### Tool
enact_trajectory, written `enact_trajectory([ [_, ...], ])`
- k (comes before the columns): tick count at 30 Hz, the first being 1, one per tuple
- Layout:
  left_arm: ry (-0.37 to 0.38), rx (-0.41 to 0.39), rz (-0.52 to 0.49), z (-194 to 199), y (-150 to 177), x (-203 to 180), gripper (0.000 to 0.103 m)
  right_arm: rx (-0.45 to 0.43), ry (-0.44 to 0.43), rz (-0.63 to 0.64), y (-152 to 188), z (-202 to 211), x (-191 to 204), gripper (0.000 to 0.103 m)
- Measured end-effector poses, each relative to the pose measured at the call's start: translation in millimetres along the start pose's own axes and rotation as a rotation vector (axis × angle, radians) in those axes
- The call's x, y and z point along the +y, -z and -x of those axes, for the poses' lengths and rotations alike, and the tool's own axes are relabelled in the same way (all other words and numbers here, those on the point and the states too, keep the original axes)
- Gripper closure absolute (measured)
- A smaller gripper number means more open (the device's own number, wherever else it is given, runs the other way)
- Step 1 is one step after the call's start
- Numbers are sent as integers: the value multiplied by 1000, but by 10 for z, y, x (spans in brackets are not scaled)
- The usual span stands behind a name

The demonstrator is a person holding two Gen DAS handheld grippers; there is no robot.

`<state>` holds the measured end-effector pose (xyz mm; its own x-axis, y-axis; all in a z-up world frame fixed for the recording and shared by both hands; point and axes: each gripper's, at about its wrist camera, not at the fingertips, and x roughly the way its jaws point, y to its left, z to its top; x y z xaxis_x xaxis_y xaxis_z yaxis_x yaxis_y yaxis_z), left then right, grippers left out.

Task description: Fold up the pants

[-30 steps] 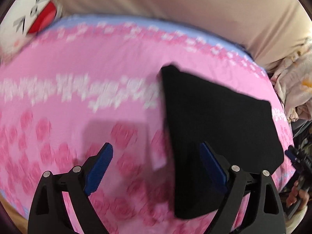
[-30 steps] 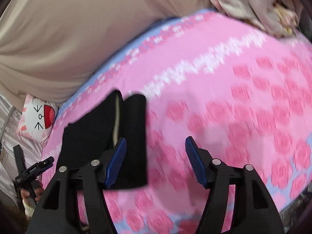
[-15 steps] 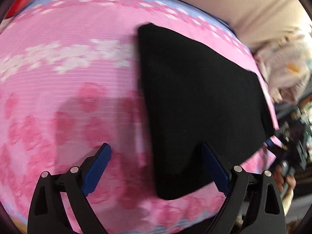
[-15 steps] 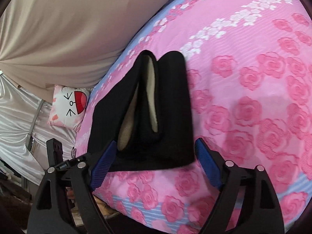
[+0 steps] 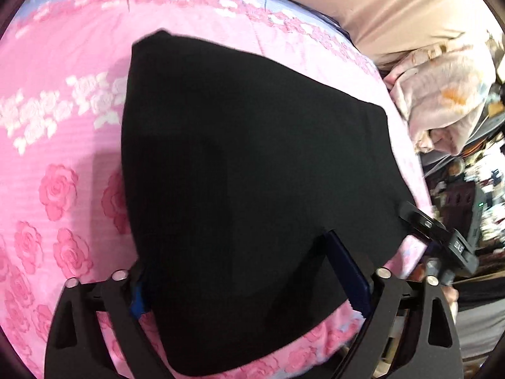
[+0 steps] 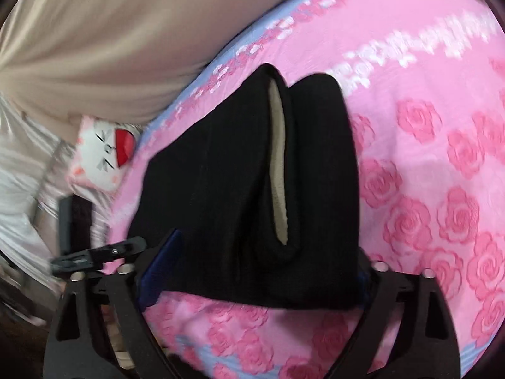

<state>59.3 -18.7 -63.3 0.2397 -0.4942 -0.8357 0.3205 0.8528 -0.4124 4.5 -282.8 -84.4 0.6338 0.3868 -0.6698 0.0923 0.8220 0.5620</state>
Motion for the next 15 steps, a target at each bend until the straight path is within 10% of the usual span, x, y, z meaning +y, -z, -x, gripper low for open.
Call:
enact_trajectory([
  [6,72,-48,58,137,-24,86,66,-38,-17,-6,14,115,37,65],
  [15,135,-65,-8,581,70,-163,78,-39,-97,-16,53,495,231,68],
])
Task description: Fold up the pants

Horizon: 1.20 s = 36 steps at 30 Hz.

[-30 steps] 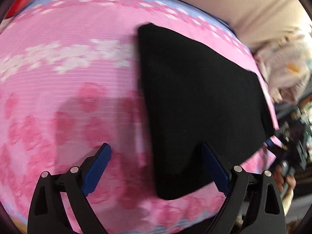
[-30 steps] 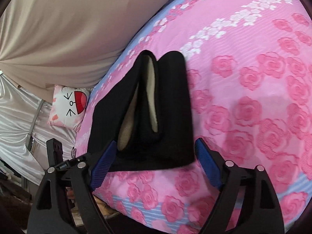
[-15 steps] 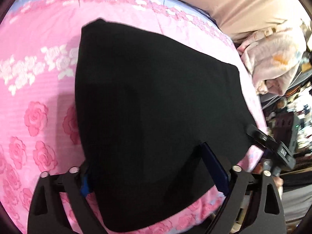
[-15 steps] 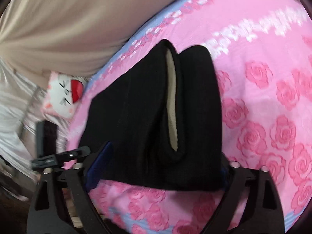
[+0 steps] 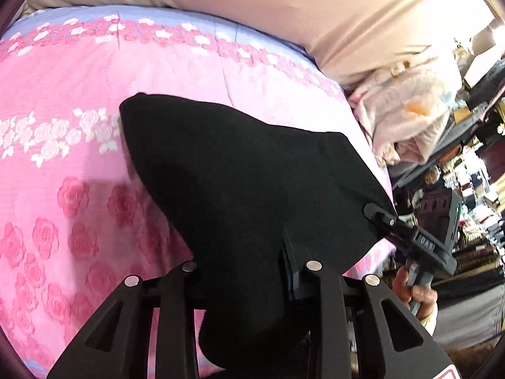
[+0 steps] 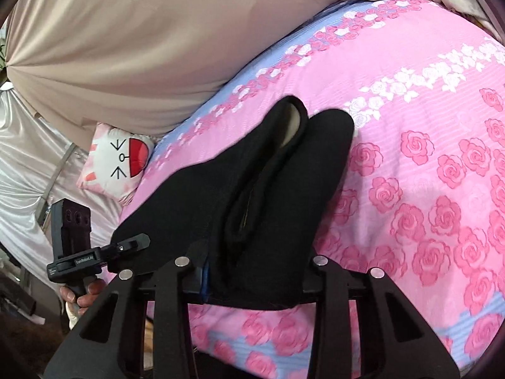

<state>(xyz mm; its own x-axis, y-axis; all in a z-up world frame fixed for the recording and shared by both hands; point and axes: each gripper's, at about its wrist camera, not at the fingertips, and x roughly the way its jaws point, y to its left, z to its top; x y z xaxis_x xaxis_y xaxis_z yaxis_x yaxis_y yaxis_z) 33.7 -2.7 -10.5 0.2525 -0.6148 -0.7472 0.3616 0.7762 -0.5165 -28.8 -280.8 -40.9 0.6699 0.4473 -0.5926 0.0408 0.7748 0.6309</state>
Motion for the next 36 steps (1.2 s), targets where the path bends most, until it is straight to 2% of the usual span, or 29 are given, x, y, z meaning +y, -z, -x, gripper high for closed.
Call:
enact_trajectory([
  [4,1,48,8,-76,159,45,78,30,33,-2,158,-8,-13,68],
  [7,33,69,70,-202,201,202,73,33,40,-47,217,-77,-113,67],
  [10,53,81,94,-286,162,262,62,32,24,-83,186,-99,-197,61],
  [12,42,93,108,-337,150,302,51,43,45,-88,176,-125,-237,47],
  [13,38,104,125,-367,151,332,39,49,53,-95,177,-145,-260,43],
  [14,38,126,166,-434,153,406,34,55,56,-107,185,-163,-294,40],
  [16,78,113,209,-431,131,460,33,65,44,-131,205,-203,-352,39],
  [21,134,123,260,-445,58,555,35,63,17,-130,169,-234,-352,36],
  [22,133,123,258,-450,46,554,37,61,15,-124,156,-253,-331,32],
  [23,126,123,250,-460,46,553,46,59,20,-115,148,-268,-316,32],
  [25,116,115,240,-456,74,561,57,53,40,-84,150,-311,-295,49],
  [27,126,97,230,-434,92,549,68,40,24,-94,176,-285,-286,61],
  [30,107,65,184,-351,106,442,71,22,20,-83,148,-185,-228,66],
  [36,142,30,112,-41,47,228,71,-14,-12,-27,72,86,33,67],
])
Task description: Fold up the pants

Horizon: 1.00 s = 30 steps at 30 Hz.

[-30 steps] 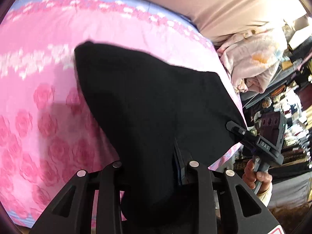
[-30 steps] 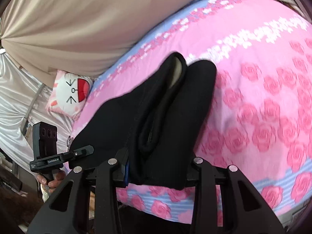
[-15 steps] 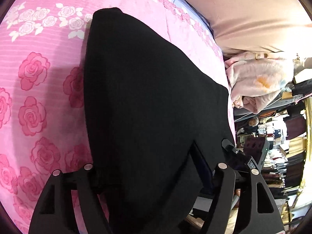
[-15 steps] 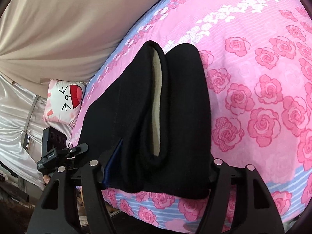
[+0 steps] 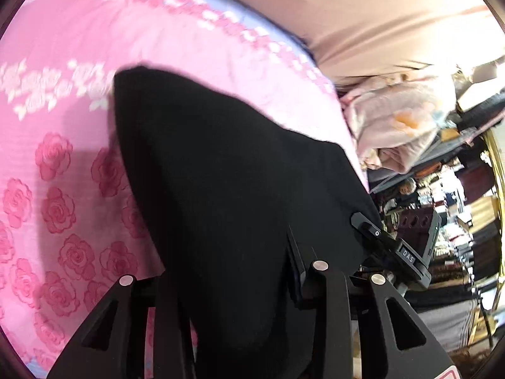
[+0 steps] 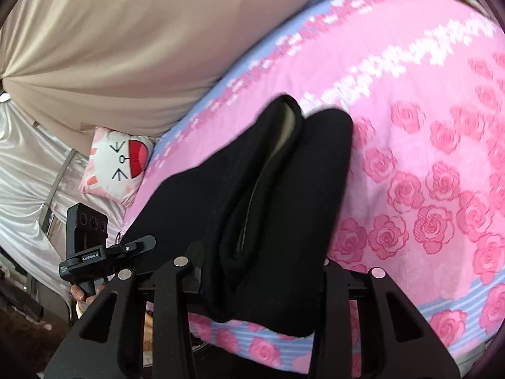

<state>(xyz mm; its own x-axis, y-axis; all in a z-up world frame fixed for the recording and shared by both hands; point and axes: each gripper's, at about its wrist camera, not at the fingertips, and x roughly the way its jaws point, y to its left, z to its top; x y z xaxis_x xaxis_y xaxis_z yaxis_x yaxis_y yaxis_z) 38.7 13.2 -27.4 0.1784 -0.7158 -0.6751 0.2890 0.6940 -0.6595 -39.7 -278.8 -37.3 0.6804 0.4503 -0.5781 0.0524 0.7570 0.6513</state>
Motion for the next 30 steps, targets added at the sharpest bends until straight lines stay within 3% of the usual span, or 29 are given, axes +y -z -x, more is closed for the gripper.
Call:
enact_trajectory([
  [11,1,-20,-59,388,194,-252,71,-39,-5,67,142,238,398,67],
  [16,20,-94,-124,653,41,-410,71,-115,-22,162,-150,325,715,67],
  [24,7,-305,-288,1037,-842,-698,71,-304,-77,349,-1052,147,1136,67],
  [30,-51,-398,-330,847,-1711,-532,71,-361,-121,377,-1843,-527,1038,67],
])
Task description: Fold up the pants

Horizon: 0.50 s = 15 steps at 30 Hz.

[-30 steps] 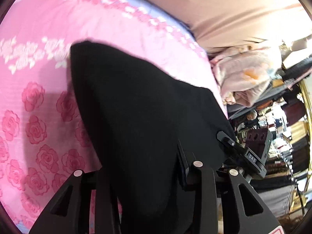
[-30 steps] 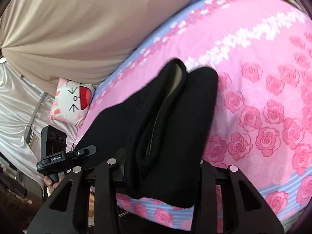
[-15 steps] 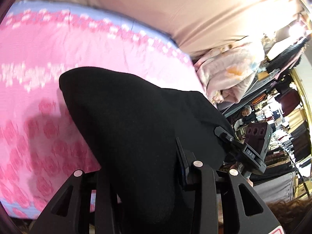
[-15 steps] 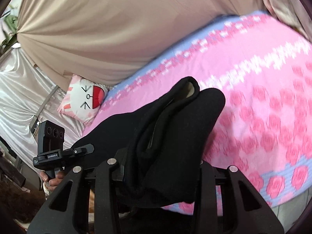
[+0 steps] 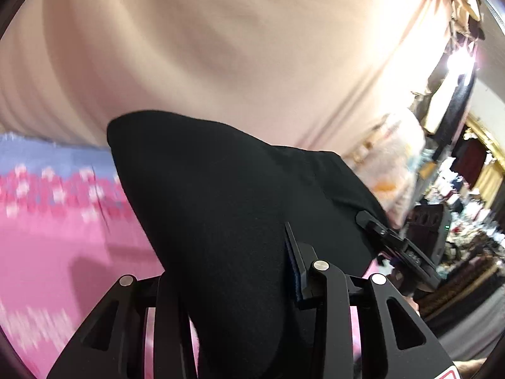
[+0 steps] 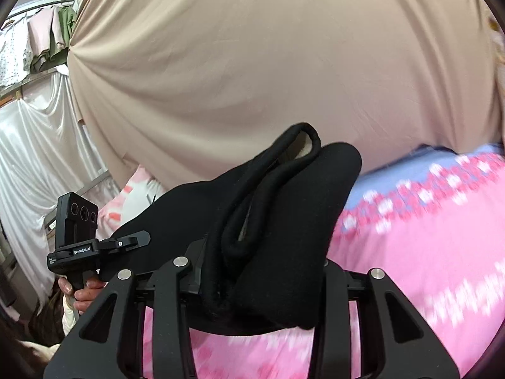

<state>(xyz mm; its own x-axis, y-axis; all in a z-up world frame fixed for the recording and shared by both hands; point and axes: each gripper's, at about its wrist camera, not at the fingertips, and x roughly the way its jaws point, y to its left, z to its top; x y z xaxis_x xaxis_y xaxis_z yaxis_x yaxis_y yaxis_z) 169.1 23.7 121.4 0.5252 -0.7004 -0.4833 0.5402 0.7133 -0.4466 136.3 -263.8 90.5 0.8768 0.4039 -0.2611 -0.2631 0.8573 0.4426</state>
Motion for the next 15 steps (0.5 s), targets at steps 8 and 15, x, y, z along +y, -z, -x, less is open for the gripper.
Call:
enact_trajectory([
  [8,-70,14,2,-1025,-204,885,71,87,46,-83,153,-1082,-860,67],
  [15,-99,176,119,-1836,174,1693,67,301,147,-172,688,-1686,-1454,62],
])
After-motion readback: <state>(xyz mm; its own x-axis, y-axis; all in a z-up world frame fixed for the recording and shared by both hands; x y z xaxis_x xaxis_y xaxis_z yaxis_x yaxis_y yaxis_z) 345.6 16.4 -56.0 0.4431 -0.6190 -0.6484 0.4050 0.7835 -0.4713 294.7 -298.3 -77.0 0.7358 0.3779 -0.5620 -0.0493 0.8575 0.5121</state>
